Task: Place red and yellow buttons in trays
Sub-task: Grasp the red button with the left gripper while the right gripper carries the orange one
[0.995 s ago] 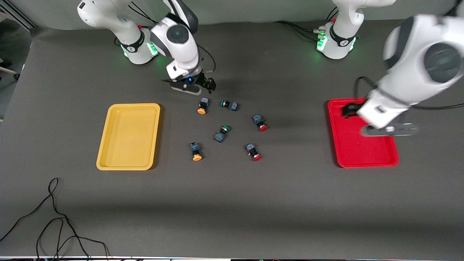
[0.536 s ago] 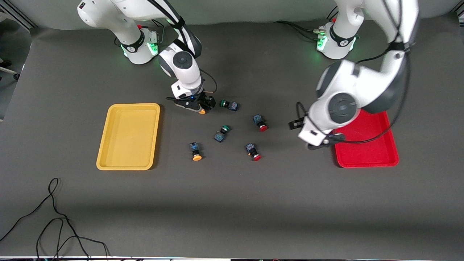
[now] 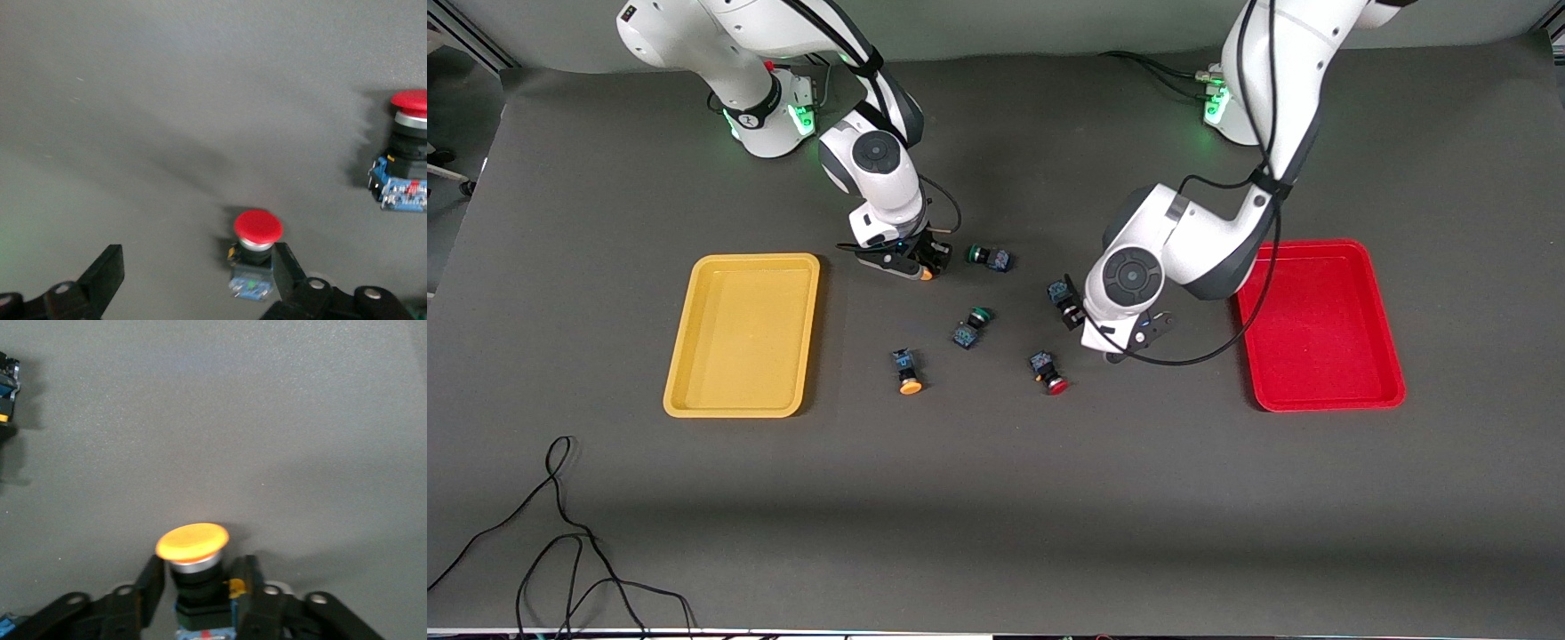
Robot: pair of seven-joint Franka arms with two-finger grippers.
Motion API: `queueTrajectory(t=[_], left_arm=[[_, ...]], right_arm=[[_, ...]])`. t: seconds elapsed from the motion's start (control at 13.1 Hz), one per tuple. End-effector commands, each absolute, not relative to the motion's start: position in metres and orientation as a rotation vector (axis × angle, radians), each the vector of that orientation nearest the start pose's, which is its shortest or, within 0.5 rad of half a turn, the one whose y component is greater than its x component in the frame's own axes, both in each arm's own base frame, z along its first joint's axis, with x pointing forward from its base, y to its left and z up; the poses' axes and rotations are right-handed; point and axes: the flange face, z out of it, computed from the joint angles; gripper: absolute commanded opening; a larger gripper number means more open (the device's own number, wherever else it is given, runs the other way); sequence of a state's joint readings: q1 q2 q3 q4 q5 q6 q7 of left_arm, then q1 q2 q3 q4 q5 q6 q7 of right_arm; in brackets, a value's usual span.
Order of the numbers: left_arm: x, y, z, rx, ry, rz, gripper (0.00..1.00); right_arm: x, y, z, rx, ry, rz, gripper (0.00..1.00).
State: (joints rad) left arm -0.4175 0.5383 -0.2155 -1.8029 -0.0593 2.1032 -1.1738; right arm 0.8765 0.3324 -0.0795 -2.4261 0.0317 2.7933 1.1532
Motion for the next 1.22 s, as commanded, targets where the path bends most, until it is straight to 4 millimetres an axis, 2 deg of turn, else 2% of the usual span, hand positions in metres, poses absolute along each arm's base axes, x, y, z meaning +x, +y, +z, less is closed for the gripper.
queueTrajectory(t=[0.0,0.08,0.23,0.31,0.38,0.46,0.54,0.61,0.69,0.77,0.84,0.92,0.99,1.15], left_arm=[[0.506,-0.378,0.224,-2.891,-1.002,0.413,0.99],[0.507,-0.378,0.224,-2.894,-1.032,0.437,0.98],[0.506,-0.383,0.208,-2.902,-1.106,0.481,0.97],[0.507,-0.382,0.198,-2.897,-1.122,0.484,0.96],[0.506,-0.382,0.195,-2.893,-1.121,0.488,0.84],[0.506,-0.383,0.195,-2.896,-1.116,0.485,0.48],[0.505,-0.382,0.189,-2.891,-1.115,0.49,0.33],[0.504,-0.384,0.187,-2.896,-1.115,0.486,0.22],[0.505,-0.384,0.187,-2.898,-1.116,0.485,0.06],[0.505,-0.384,0.189,-2.897,-1.116,0.486,0.0],[0.509,-0.381,0.199,-2.895,-1.111,0.49,0.0],[0.515,-0.374,0.22,-2.894,-1.098,0.494,0.0],[0.53,-0.351,0.243,-2.856,-1.065,0.551,0.0],[0.55,-0.3,0.276,-2.871,-0.856,0.676,0.0]], right_arm=[[0.351,0.354,0.182,-3.061,0.553,-0.074,0.2],[0.354,0.353,0.192,-3.062,0.549,-0.074,0.2],[0.373,0.356,0.236,-3.114,0.556,-0.011,0.2],[0.388,0.357,0.266,-3.135,0.564,0.023,0.2],[0.405,0.357,0.294,-3.148,0.554,0.052,0.2],[0.422,0.354,0.317,-3.163,0.549,0.073,0.2],[0.437,0.351,0.339,-3.174,0.531,0.088,0.2],[0.451,0.344,0.357,-3.174,0.494,0.125,0.2],[0.471,0.327,0.375,-3.148,0.453,0.174,0.2],[0.493,0.299,0.389,-3.142,0.373,0.203,0.2],[0.511,0.264,0.397,-3.149,0.281,0.216,0.2],[0.527,0.228,0.404,-3.144,0.181,0.198,0.2],[0.54,0.191,0.407,-3.141,0.068,0.188,0.2],[0.562,0.115,0.407,-3.144,-0.013,0.148,0.2]])
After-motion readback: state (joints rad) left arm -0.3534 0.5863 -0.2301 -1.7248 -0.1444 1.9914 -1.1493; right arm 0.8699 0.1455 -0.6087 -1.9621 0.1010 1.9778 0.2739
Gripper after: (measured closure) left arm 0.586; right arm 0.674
